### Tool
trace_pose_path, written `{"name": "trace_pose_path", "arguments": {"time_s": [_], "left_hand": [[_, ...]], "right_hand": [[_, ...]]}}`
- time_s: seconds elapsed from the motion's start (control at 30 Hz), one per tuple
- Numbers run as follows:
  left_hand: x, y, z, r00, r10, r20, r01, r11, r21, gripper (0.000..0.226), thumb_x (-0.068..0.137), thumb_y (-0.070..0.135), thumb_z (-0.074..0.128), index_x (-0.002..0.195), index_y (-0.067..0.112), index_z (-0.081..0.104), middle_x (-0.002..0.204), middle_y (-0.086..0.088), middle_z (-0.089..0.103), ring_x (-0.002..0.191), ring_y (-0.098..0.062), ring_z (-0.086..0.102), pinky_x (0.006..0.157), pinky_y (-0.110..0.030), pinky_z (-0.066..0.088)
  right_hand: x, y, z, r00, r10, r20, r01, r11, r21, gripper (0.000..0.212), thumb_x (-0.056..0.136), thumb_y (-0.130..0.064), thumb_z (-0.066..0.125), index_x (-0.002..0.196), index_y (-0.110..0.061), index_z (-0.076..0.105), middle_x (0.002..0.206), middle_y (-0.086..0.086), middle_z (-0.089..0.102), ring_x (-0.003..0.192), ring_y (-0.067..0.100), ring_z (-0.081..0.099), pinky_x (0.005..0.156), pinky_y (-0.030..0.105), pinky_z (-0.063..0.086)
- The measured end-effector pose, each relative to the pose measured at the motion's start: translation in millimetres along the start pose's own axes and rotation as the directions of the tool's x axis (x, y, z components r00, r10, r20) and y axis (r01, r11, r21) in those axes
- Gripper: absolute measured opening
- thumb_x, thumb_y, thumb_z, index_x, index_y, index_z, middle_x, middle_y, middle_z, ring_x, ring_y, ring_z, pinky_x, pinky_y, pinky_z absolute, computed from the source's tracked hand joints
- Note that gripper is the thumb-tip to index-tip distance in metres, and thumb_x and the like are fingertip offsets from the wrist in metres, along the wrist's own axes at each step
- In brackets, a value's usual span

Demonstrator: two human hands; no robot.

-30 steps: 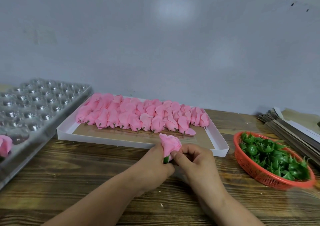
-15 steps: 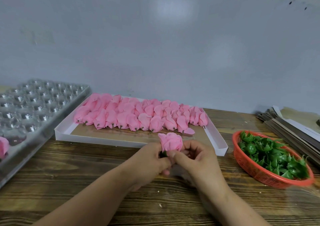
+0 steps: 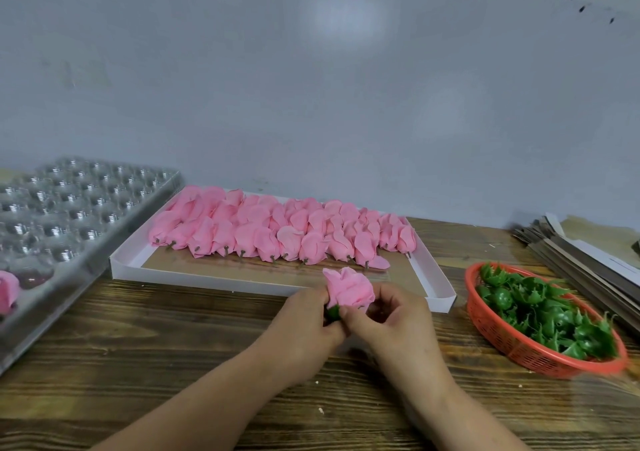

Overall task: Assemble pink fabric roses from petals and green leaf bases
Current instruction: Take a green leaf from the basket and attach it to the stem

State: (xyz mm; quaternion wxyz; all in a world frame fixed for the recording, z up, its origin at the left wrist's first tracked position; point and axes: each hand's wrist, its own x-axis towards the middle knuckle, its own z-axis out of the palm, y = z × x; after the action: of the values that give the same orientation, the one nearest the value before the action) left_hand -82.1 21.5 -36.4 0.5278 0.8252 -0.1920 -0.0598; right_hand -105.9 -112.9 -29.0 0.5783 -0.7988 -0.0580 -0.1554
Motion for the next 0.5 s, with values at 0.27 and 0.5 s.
{"name": "trace_pose_path", "arguments": {"time_s": [0.27, 0.5], "left_hand": [[-0.3, -0.8, 2.3, 0.995, 0.028, -0.099, -0.020, 0.997, 0.077, 0.027, 0.090, 0.019, 0.063, 0.118, 0.022, 0.062, 0.102, 0.008, 0.068, 0.092, -0.005, 0.063, 0.086, -0.027, 0.052], [0.6, -5.1, 0.9, 0.992, 0.011, -0.125, -0.002, 0.997, 0.072, 0.023, 0.089, 0.019, 0.065, 0.112, 0.023, 0.062, 0.094, 0.008, 0.068, 0.087, -0.006, 0.064, 0.082, -0.026, 0.053]], "right_hand": [[2.4, -4.6, 1.2, 0.994, 0.089, 0.056, -0.099, 0.971, 0.215, 0.031, 0.076, 0.009, 0.061, 0.077, -0.019, 0.074, 0.066, 0.008, 0.069, 0.059, 0.019, 0.061, 0.053, 0.032, 0.050], [6.4, -4.2, -4.7, 0.988, 0.150, 0.037, -0.153, 0.920, 0.361, 0.018, 0.068, 0.013, 0.067, 0.075, -0.003, 0.063, 0.066, 0.019, 0.067, 0.061, 0.027, 0.063, 0.063, 0.038, 0.052]]}}
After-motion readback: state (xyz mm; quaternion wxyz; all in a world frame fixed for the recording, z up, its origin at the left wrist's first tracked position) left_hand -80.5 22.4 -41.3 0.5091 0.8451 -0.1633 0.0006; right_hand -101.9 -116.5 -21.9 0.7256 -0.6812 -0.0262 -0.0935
